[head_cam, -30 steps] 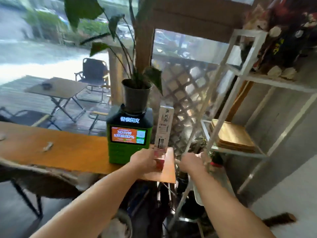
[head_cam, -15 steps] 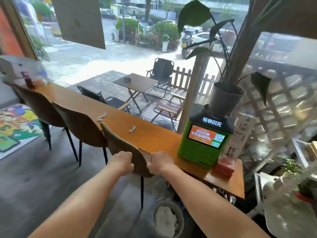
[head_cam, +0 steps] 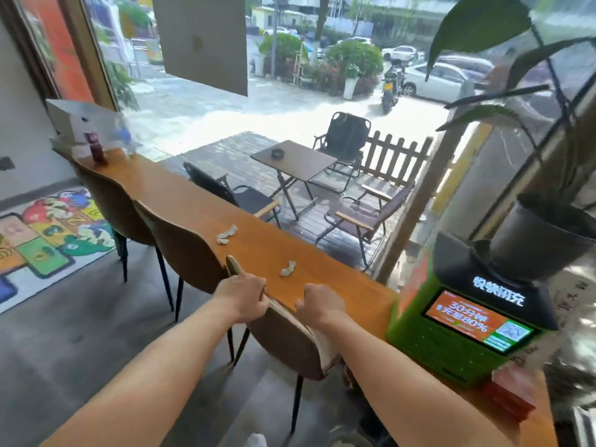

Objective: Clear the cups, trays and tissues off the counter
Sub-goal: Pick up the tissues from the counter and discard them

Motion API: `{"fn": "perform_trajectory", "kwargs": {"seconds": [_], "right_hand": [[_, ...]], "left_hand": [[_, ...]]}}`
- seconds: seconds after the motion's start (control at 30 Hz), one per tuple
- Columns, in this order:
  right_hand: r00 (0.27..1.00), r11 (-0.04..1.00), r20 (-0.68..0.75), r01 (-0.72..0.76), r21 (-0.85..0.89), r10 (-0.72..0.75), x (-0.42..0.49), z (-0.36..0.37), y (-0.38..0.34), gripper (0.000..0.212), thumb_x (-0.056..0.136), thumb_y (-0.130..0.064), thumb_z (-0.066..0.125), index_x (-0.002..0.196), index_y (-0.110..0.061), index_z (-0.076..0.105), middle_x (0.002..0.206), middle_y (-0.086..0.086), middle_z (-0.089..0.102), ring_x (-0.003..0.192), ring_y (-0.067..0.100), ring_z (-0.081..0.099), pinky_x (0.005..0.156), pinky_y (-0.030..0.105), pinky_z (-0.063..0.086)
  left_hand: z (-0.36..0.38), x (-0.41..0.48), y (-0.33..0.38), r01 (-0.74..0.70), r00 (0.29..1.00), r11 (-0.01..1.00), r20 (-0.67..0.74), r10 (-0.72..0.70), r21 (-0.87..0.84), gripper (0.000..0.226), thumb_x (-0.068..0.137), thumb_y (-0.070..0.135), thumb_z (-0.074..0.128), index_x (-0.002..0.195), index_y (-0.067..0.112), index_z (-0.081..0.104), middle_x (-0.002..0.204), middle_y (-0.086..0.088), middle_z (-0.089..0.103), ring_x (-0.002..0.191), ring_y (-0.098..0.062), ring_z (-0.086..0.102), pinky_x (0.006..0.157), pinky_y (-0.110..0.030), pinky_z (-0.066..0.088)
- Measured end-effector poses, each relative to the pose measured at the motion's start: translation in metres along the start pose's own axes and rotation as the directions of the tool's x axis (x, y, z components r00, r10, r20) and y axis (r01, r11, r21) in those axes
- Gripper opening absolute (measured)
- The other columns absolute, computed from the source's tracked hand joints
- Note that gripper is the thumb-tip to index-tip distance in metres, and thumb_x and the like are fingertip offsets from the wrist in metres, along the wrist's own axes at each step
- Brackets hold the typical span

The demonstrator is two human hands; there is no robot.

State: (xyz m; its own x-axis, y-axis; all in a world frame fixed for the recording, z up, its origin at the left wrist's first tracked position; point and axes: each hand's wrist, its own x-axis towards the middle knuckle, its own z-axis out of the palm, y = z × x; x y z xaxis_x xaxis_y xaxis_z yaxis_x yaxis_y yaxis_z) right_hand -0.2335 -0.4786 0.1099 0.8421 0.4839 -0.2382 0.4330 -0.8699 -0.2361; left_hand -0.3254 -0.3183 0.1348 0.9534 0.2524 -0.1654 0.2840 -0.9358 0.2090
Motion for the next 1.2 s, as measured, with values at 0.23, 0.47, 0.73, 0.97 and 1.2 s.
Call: {"fn": "perform_trajectory", "kwargs": {"seconds": [0.23, 0.47, 0.73, 0.97, 1.2], "right_hand": [[0.996, 0.993, 0.037, -0.079, 0.090, 0.076, 0.121, -0.027, -0.007, 0.023, 0.097, -0.033, 0.049, 0.101, -0.015, 0.061, 0.112, 0.009, 0.066, 0.099, 0.032, 0.063, 0.070, 0.036, 0.047], [0.972, 0.971, 0.151, -0.201, 0.131, 0.180, 0.184, -0.003, -0.007, 0.022, 0.099, -0.036, 0.046, 0.097, -0.017, 0.057, 0.099, 0.003, 0.060, 0.085, 0.027, 0.060, 0.066, 0.035, 0.049], [0.896, 0.881, 0.228, -0.426, 0.207, 0.380, 0.241, 0.020, 0.004, 0.031, 0.098, -0.036, 0.051, 0.115, -0.012, 0.060, 0.111, 0.008, 0.065, 0.093, 0.028, 0.062, 0.070, 0.035, 0.051], [0.754, 0.716, 0.312, -0.652, 0.250, 0.578, 0.271, 0.047, -0.006, 0.023, 0.098, -0.031, 0.050, 0.108, -0.012, 0.060, 0.108, 0.009, 0.063, 0.092, 0.027, 0.060, 0.073, 0.036, 0.051], [0.684, 0.582, 0.367, -0.730, 0.359, 0.631, 0.288, 0.099, -0.028, 0.018, 0.097, -0.027, 0.055, 0.111, -0.016, 0.058, 0.112, 0.008, 0.065, 0.089, 0.026, 0.059, 0.069, 0.034, 0.047]], "left_hand": [[-0.034, 0.122, -0.041, -0.048, 0.999, 0.996, 0.022, 0.047, 0.075, 0.018, 0.088, 0.038, 0.051, 0.092, 0.022, 0.054, 0.104, -0.004, 0.063, 0.094, -0.028, 0.061, 0.074, -0.037, 0.049], [-0.023, 0.208, -0.092, -0.062, 0.988, 0.992, 0.150, 0.044, 0.113, 0.013, 0.090, 0.035, 0.050, 0.091, 0.023, 0.054, 0.102, -0.002, 0.062, 0.090, -0.024, 0.059, 0.070, -0.037, 0.049], [0.007, 0.313, -0.091, -0.319, 0.916, 0.935, 0.303, 0.263, 0.153, 0.013, 0.092, 0.030, 0.051, 0.095, 0.021, 0.058, 0.101, -0.003, 0.064, 0.091, -0.026, 0.062, 0.075, -0.039, 0.054], [0.029, 0.394, -0.085, -0.579, 0.747, 0.811, 0.453, 0.486, 0.086, 0.013, 0.091, 0.020, 0.050, 0.100, 0.020, 0.060, 0.101, -0.003, 0.065, 0.086, -0.026, 0.061, 0.068, -0.039, 0.053], [0.078, 0.432, -0.089, -0.680, 0.643, 0.732, 0.523, 0.560, 0.051, 0.035, 0.096, 0.015, 0.053, 0.127, 0.030, 0.056, 0.123, -0.002, 0.061, 0.105, -0.026, 0.063, 0.069, -0.031, 0.047]]}}
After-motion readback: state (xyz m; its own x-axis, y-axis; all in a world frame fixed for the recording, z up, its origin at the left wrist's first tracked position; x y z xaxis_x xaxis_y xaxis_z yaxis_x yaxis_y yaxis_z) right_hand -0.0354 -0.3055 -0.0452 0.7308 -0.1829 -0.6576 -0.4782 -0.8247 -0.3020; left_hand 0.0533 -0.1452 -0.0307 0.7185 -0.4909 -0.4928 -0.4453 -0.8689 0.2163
